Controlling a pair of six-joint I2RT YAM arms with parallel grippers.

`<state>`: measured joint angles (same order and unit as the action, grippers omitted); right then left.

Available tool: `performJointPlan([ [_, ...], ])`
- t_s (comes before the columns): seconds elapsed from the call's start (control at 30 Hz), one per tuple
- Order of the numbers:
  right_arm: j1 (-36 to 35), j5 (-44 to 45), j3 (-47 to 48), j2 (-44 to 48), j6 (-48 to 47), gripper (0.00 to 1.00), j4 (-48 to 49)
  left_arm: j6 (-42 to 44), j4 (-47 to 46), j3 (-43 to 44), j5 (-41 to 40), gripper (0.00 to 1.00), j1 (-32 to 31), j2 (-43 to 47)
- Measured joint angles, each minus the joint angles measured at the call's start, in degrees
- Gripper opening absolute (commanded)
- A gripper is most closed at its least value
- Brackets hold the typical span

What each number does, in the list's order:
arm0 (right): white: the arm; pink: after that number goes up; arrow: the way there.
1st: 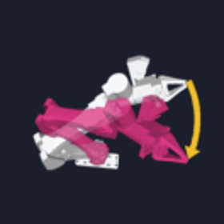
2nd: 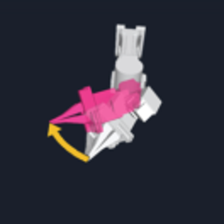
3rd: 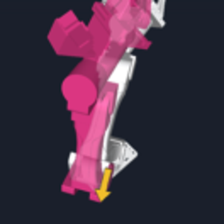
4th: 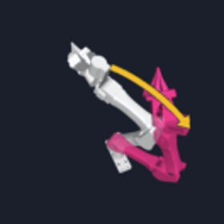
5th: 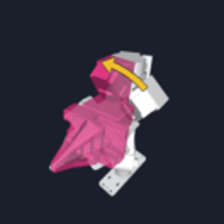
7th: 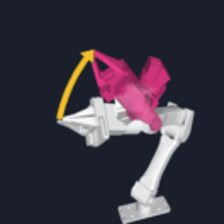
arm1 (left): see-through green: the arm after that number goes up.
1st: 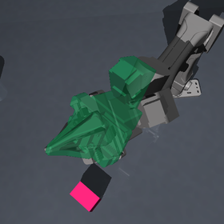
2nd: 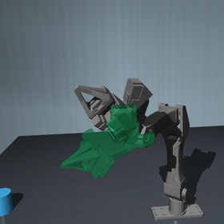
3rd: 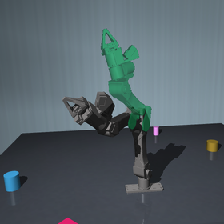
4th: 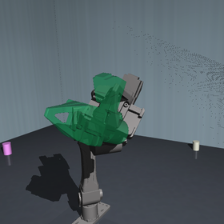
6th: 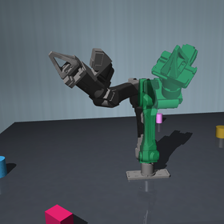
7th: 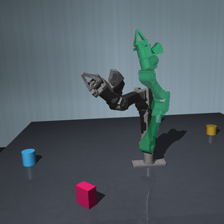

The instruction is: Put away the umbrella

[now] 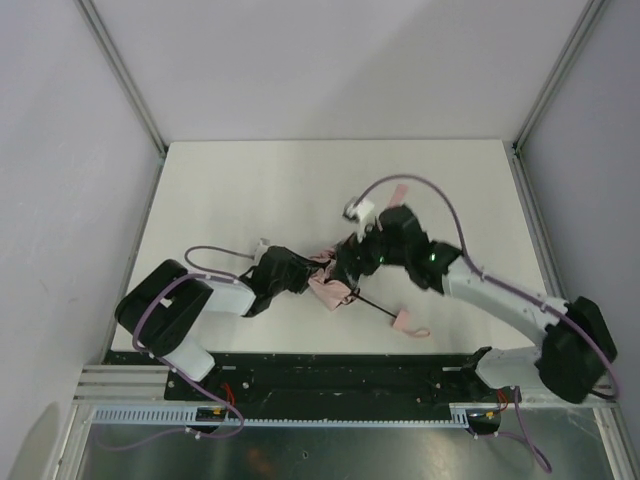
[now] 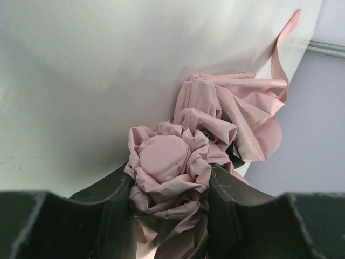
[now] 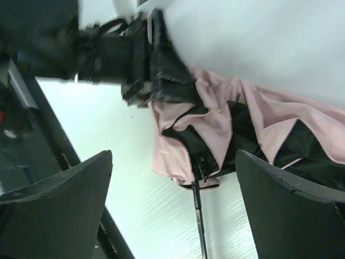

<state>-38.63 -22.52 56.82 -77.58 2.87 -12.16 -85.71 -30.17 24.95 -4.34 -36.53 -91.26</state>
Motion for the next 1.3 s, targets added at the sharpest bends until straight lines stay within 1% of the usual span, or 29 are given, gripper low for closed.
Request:
performJointPlan([
  [0.1, -10.67, 13.27, -8.52, 5.68, -4.83, 0.98, 6.95, -0.33, 6.34, 3.08, 0.07, 0.00, 0.07, 0.31],
  [0.17, -16.87, 20.76, -12.90, 5.42, -8.55, 0.97, 11.15, -0.46, 9.25, 4.50, 0.31, 0.00, 0.09, 0.31],
  [0.23, -20.79, 27.15, -15.52, 2.67, -11.98, 0.97, 14.36, -0.87, 11.41, 5.53, 0.72, 0.00, 0.15, 0.28],
  [0.33, -24.33, 34.73, -16.33, -3.72, -16.24, 0.97, 18.82, -1.11, 13.29, 6.56, 1.25, 0.00, 0.33, 0.07],
  [0.4, -25.75, 38.29, -16.33, -7.58, -18.32, 0.97, 22.10, -1.40, 13.90, 7.04, 1.64, 0.00, 0.42, -0.24],
  [0.57, -27.69, 46.36, -16.11, -15.85, -23.30, 0.96, 30.42, -1.84, 14.29, 7.54, 2.01, 0.00, 0.42, -0.59],
  [0.67, -27.67, 49.75, -14.78, -20.59, -25.66, 0.91, 33.92, -1.92, 14.34, 7.54, 2.01, 0.00, 0.44, -0.59],
  [0.7, -27.56, 50.97, -13.97, -22.05, -25.94, 0.88, 35.30, -1.92, 14.34, 7.54, 2.03, 0.00, 0.46, -0.59],
  [0.73, -27.34, 51.69, -13.09, -23.17, -26.18, 0.82, 35.93, -1.92, 14.34, 7.54, 2.03, 0.00, 0.46, -0.59],
  [0.83, -25.70, 53.46, -10.51, -26.64, -25.94, 0.55, 37.44, -1.95, 14.38, 7.54, 2.14, 0.00, 0.46, -0.57],
  [0.9, -24.48, 52.89, -9.73, -27.76, -24.13, 0.42, 37.09, -2.12, 14.32, 7.61, 1.99, 0.00, 0.48, -0.55],
  [0.97, -23.98, 51.49, -9.11, -28.15, -21.84, 0.28, 35.82, -2.38, 14.49, 7.78, 1.99, 0.00, 0.63, -0.57],
  [1.03, -23.61, 50.40, -8.55, -28.17, -20.37, 0.10, 34.21, -2.29, 14.69, 7.82, 1.97, 0.00, 0.63, -0.57],
  [1.07, -23.34, 49.72, -8.13, -28.13, -19.82, 0.05, 33.33, -2.23, 14.82, 7.89, 1.92, 0.00, 0.68, -0.57],
  [1.13, -22.47, 47.80, -7.41, -27.96, -18.40, 0.01, 31.56, -1.86, 15.17, 8.07, 1.68, 0.00, 0.72, -0.55],
  [1.23, -21.07, 44.00, -6.40, -27.61, -15.17, 0.00, 29.14, -1.66, 15.82, 8.17, 1.38, 0.00, 0.76, -0.20],
  [1.27, -20.48, 42.12, -6.08, -27.43, -13.99, 0.00, 28.30, -1.44, 16.35, 8.15, 1.27, 0.02, 0.83, 0.17],
  [1.3, -19.98, 40.46, -5.86, -27.28, -13.00, 0.00, 27.71, -1.25, 16.87, 8.13, 1.07, 0.08, 0.87, 0.59],
])
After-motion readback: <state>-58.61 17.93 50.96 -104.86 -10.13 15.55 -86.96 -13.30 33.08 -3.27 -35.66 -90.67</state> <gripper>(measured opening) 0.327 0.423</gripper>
